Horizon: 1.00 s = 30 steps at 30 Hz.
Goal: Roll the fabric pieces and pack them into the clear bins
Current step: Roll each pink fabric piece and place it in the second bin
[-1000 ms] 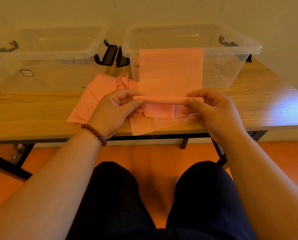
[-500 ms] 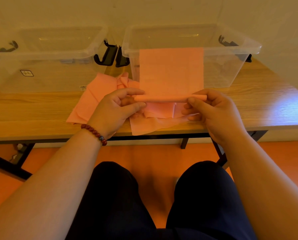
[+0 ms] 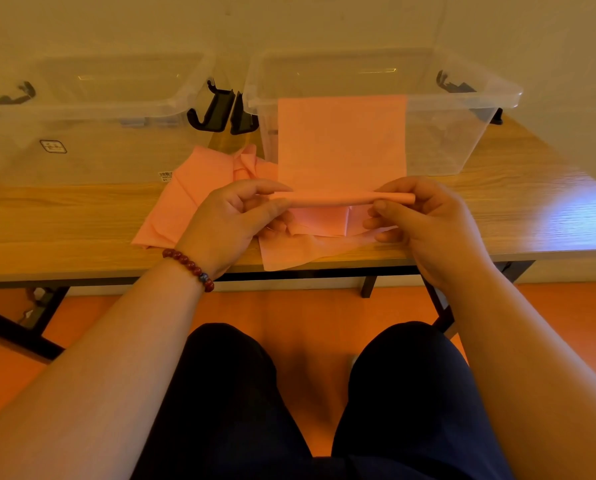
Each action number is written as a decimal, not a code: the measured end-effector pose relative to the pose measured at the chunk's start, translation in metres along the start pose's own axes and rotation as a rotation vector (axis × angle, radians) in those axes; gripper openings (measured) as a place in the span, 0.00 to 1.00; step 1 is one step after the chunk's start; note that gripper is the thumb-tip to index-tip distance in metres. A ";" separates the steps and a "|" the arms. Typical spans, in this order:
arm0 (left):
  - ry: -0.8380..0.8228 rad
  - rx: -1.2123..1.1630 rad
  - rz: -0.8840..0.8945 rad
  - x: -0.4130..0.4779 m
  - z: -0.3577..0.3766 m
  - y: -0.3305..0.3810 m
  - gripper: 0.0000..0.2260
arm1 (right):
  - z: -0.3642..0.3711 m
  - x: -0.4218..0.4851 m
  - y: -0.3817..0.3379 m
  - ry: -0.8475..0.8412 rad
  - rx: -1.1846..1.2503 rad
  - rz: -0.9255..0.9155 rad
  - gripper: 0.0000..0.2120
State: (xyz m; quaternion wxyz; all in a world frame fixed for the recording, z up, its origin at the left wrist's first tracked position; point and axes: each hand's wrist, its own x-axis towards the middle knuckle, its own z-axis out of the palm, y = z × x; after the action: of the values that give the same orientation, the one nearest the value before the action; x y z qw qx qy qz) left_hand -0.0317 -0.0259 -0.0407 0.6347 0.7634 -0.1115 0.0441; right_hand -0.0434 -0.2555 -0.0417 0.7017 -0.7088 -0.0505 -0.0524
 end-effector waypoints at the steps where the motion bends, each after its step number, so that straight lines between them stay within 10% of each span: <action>1: -0.011 0.009 -0.003 0.000 -0.001 -0.001 0.08 | 0.000 0.000 0.000 0.001 -0.004 0.000 0.05; 30: 0.014 0.052 0.008 0.002 0.001 -0.004 0.06 | -0.001 0.002 0.000 -0.036 -0.008 0.020 0.13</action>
State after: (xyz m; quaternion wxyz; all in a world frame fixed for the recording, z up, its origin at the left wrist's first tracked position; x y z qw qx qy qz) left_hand -0.0290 -0.0262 -0.0443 0.6152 0.7789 -0.1090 0.0549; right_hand -0.0411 -0.2563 -0.0414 0.6984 -0.7128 -0.0557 -0.0327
